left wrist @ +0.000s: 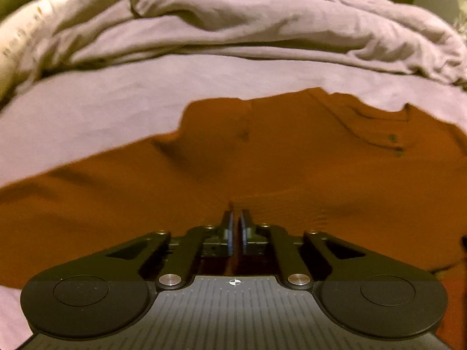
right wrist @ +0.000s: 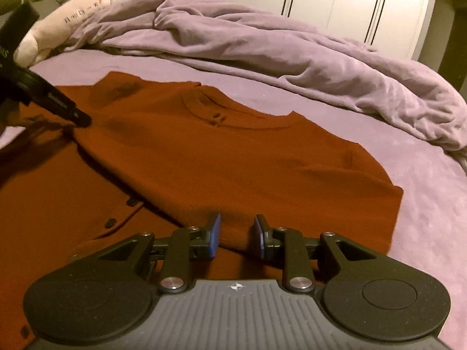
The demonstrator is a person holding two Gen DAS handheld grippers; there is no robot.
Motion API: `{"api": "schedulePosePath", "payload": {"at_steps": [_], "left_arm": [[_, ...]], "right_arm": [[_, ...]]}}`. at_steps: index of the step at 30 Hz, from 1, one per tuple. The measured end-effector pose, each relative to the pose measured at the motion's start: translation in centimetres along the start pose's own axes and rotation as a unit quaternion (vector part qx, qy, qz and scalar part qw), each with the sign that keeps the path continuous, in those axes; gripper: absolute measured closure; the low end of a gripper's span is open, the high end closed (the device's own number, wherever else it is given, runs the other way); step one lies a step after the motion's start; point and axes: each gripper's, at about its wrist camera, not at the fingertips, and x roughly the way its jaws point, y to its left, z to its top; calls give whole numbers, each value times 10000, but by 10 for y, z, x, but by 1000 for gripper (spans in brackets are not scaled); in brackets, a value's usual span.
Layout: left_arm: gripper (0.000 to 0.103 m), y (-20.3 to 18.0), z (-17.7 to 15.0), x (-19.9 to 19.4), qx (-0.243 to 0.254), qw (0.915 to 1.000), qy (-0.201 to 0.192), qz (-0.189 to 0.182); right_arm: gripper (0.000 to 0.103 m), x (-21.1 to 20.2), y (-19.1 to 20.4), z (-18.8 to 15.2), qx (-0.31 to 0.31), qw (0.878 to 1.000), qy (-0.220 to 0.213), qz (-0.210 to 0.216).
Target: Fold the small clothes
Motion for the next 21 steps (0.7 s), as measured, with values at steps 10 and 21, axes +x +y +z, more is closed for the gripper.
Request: {"api": "schedulePosePath", "payload": {"at_steps": [10,21], "left_arm": [[46,38,-17,-35,-809,9964,-265,-23],[22,202,-73,-93,-2472,9599,-166,1314]], "right_arm": [[75,2,-4,-4,332,9994,-31,-129],[63,-48,5,-35,965,9952,-40,-159]]}}
